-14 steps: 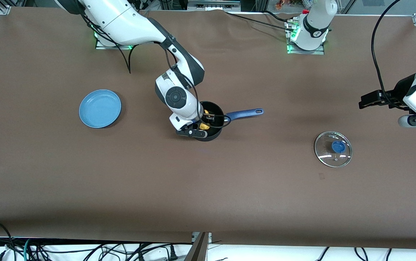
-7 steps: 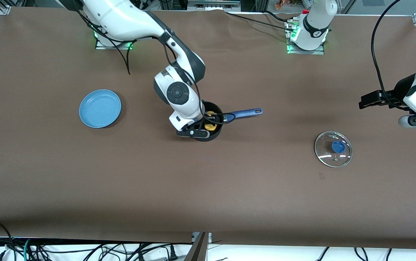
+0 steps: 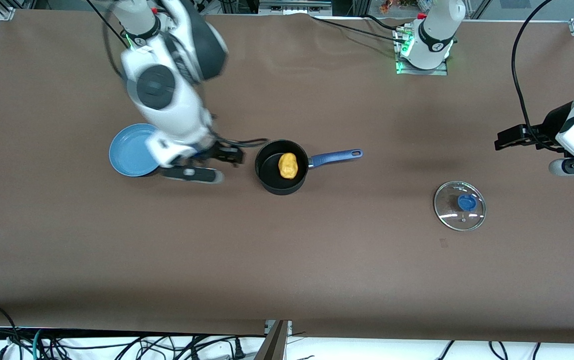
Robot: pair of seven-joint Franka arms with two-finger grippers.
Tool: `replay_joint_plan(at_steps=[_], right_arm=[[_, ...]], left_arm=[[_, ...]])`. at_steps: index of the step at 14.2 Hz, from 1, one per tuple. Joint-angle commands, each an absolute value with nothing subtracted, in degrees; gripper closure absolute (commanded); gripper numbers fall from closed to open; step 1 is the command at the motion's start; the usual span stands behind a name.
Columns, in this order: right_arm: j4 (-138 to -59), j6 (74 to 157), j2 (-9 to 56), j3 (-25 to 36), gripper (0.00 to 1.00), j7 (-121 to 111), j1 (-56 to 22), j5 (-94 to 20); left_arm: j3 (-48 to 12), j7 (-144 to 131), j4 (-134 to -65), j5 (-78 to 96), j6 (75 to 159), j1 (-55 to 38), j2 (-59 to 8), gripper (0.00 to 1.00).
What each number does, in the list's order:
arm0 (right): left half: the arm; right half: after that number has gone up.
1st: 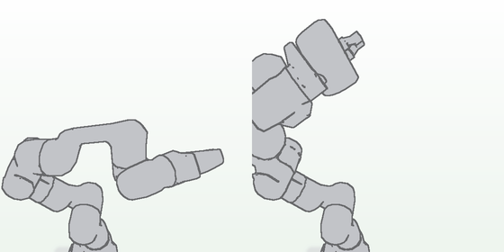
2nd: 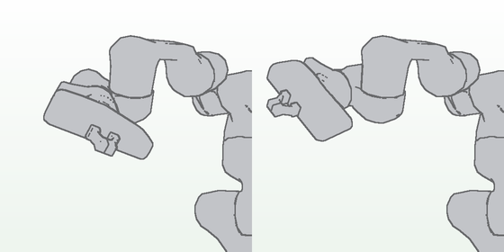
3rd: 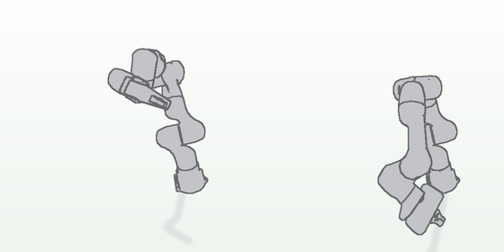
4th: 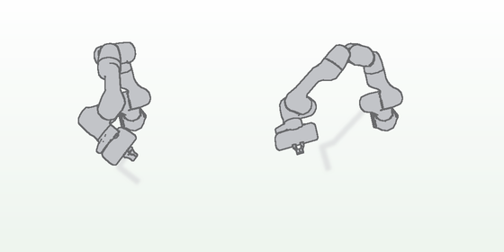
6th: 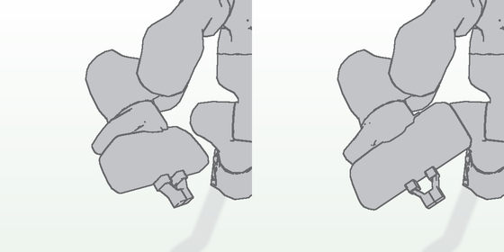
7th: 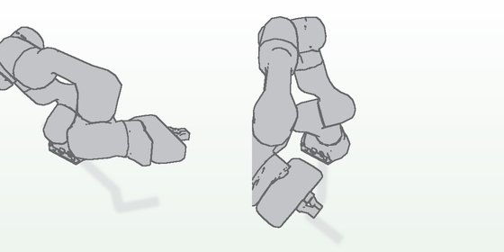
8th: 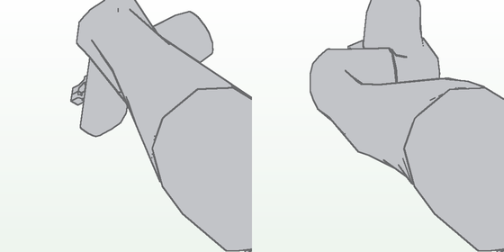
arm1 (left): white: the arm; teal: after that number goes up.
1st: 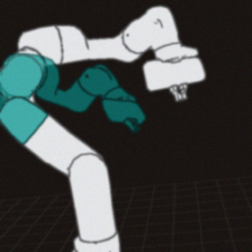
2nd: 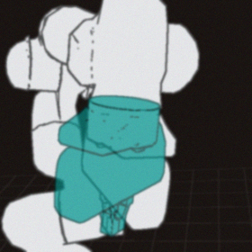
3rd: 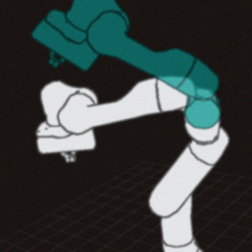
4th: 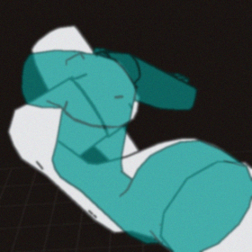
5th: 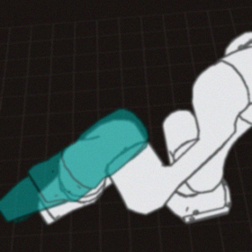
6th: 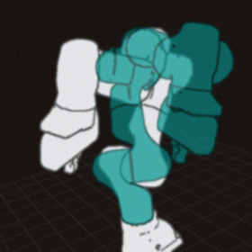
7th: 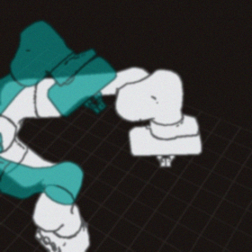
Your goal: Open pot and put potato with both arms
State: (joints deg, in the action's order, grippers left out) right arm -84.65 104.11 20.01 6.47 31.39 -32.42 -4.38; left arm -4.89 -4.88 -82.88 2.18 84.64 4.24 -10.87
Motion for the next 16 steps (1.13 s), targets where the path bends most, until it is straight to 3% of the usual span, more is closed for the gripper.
replay_joint_plan(at_steps=[1, 3, 5, 8, 11, 16], right_arm=[[-86.48, 99.16, 15.74, 13.85, 0.0, 21.23, -32.78, -4.74], [-86.92, 96.51, 13.2, 18.26, 0.0, 11.9, -32.61, -4.83], [-87.1, 93.45, 11.26, 17.67, 0.0, 9.85, -27.19, -4.57], [-90.25, 91.41, 5.92, 7.69, 0.0, 4.22, -11.84, -4.04], [-99.64, 94.64, -1.91, -3.92, 0.0, 3.86, 1.64, -0.37], [-100.72, 94.48, -2.64, -3.87, 0.0, 4.83, 1.33, -0.44]], left_arm=[[-4.66, -5.1, -82.0, 1.32, 83.85, 3.78, -10.99, 0.0], [-4.66, -5.1, -82.0, 1.4, 83.85, 3.69, -10.99, 0.0], [-4.66, -5.18, -82.0, 1.32, 83.85, 3.69, -10.9, 0.0], [-4.66, -5.19, -82.0, 1.32, 83.85, 3.43, -10.9, 0.0], [-4.66, -5.19, -82.0, 1.41, 83.85, 3.43, -10.9, 0.0], [-4.57, -5.1, -82.0, 1.41, 83.85, 3.43, -10.9, 0.0]])
